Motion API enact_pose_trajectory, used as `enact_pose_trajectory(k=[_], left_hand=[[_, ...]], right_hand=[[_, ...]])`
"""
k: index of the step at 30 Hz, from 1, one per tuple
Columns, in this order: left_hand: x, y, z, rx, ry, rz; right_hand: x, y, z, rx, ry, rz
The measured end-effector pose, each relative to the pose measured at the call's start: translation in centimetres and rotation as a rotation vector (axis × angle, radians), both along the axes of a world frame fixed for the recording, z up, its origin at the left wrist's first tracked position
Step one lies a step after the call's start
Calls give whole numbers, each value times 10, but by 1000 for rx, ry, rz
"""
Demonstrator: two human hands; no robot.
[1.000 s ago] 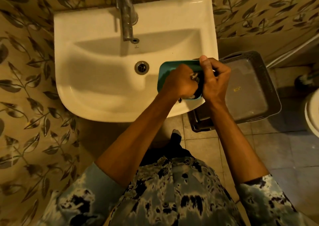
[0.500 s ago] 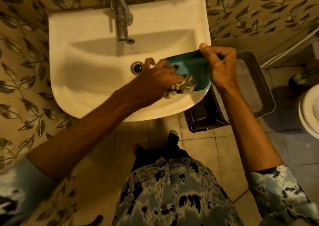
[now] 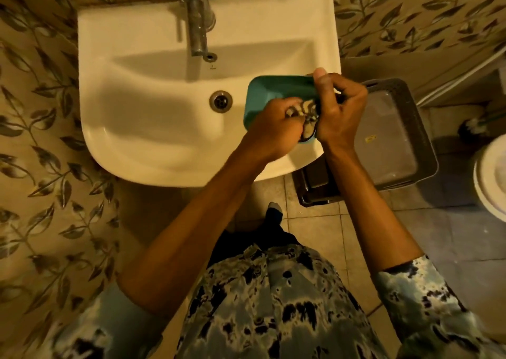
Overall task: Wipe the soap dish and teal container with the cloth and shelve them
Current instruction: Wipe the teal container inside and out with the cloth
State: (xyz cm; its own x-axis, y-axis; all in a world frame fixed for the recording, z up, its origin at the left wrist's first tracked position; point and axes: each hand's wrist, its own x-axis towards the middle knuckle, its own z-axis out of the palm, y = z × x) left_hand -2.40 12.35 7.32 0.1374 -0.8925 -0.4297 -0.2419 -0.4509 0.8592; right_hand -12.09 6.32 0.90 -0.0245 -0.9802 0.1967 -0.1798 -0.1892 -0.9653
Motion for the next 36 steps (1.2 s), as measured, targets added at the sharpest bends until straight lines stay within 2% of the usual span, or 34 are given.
enact_pose_trajectory(k=[2, 6, 8, 9, 11, 12, 16, 17, 18, 20, 21, 24, 27, 29, 30, 31, 33, 34, 35, 36], left_hand=[[-2, -5, 6, 150, 268, 190], [2, -18, 19, 323, 987, 556], [10, -16, 24, 348, 1153, 710], [14, -13, 24, 339, 1065, 708], [24, -11, 22, 319, 497, 614], [28, -11, 20, 297, 365, 618], [27, -15, 22, 319, 284, 759], [24, -10, 24, 299, 320, 748], [26, -12, 19, 247, 480, 704], [16, -7, 21, 238, 933, 737], [10, -7, 14, 260, 1041, 760], [-5, -3, 8, 317, 948, 780], [8, -4, 11, 361, 788, 618], [26, -12, -1, 389, 392, 595], [28, -17, -3, 385, 265, 621], [29, -23, -8, 398, 253, 671], [27, -18, -8, 341, 513, 760], [21, -19, 0, 348, 786, 740], [13, -18, -2, 324, 1005, 835], [8, -18, -3, 278, 1077, 847]], right_hand=[[0, 4, -3, -75, 10, -17], [5, 13, -8, -155, 43, -5], [6, 14, -9, -166, 60, 23], [7, 16, -10, -166, 66, 40], [7, 22, -13, -169, 71, 76], [6, 26, -15, -177, 71, 94], [0, 40, -20, -209, 98, 161], [-1, 42, -21, -219, 111, 173], [-1, 42, -21, -228, 118, 182], [-1, 40, -22, -234, 123, 192], [-1, 37, -23, -229, 122, 187], [-7, 29, -28, -195, 107, 161], [-15, 32, -36, -180, 107, 214], [-13, 37, -38, -156, 107, 270], [-9, 38, -38, -142, 116, 277], [-5, 39, -36, -125, 124, 277], [4, 39, -29, -79, 109, 263], [8, 37, -25, -58, 93, 251], [10, 34, -19, -37, 85, 239], [12, 30, -13, -10, 82, 232]])
